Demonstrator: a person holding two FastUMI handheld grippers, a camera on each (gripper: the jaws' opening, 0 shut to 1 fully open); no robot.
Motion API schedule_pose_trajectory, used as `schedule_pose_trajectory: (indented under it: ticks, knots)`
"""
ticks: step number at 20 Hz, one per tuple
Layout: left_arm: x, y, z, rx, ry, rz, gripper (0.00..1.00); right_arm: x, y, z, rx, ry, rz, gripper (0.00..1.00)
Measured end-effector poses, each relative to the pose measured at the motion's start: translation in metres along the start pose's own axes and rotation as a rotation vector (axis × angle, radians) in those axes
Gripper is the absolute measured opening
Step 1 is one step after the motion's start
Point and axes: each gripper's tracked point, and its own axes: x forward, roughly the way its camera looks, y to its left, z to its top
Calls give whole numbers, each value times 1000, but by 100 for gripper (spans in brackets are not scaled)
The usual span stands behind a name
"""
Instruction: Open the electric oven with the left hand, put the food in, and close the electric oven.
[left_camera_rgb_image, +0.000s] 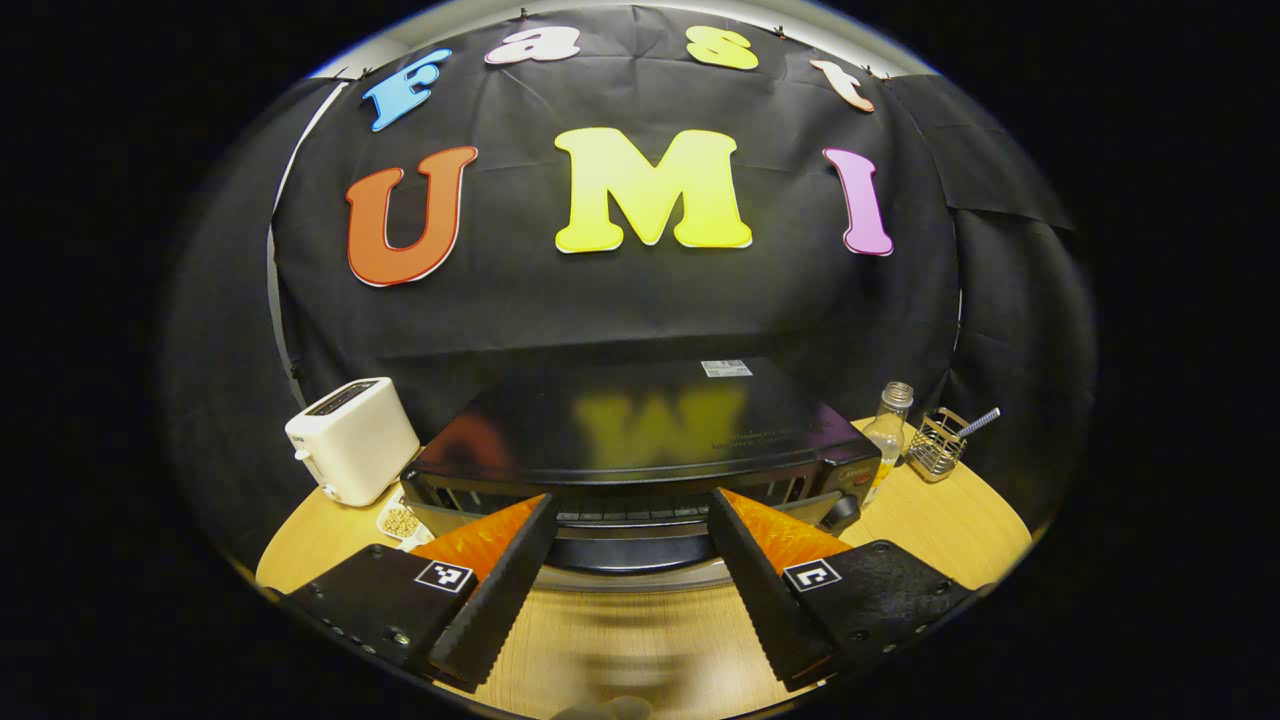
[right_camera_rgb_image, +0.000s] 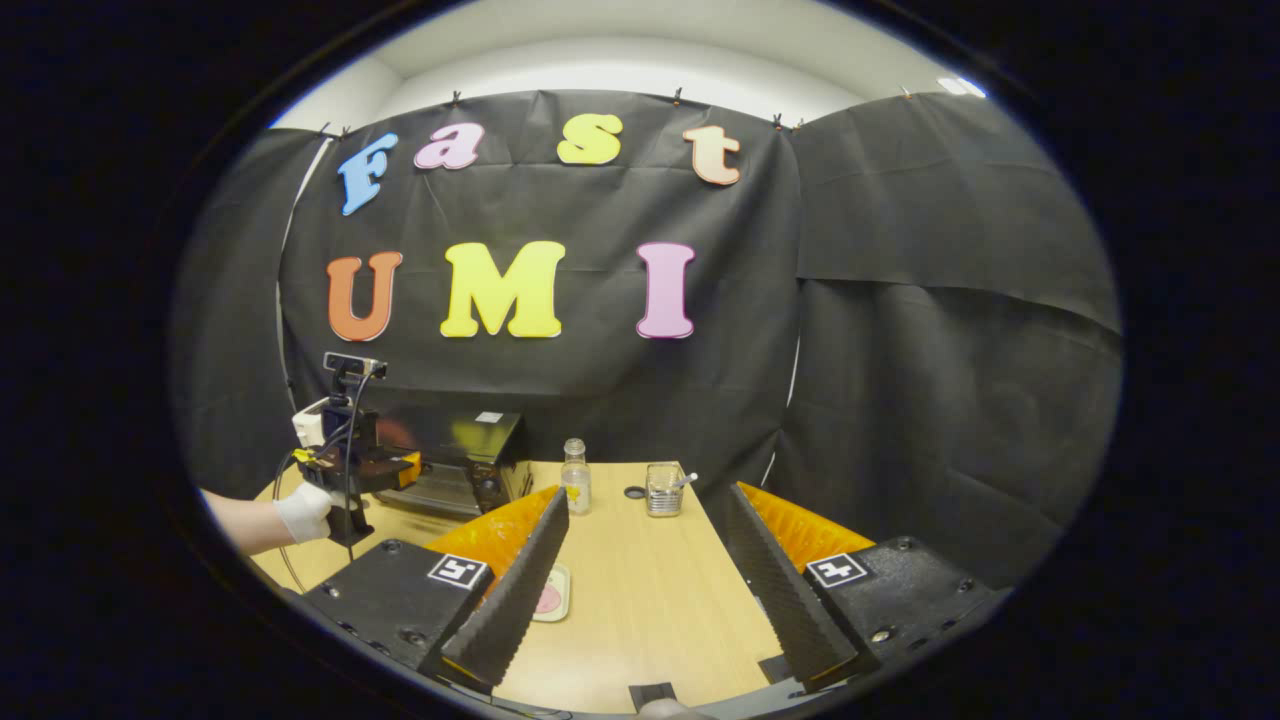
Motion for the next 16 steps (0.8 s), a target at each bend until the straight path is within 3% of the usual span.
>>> schedule_pose_trajectory:
  ticks: [3, 9, 10, 12, 16]
  knots:
    - [-19, -1, -17, 5, 27, -14, 97, -7, 4, -4, 3, 1, 16, 100]
    - [-52, -3, -65, 10, 77, -16, 98, -9, 15, -22, 10, 39, 46, 96]
    - [-56, -3, -75, 12, 92, -16, 98, -10, 16, -25, 12, 41, 47, 100]
    - [-64, -5, -96, 20, 129, -17, 98, -13, 18, -32, 15, 49, 49, 96]
    - [-72, -7, -145, 10, 240, -17, 98, -16, 14, -45, 17, 72, 34, 100]
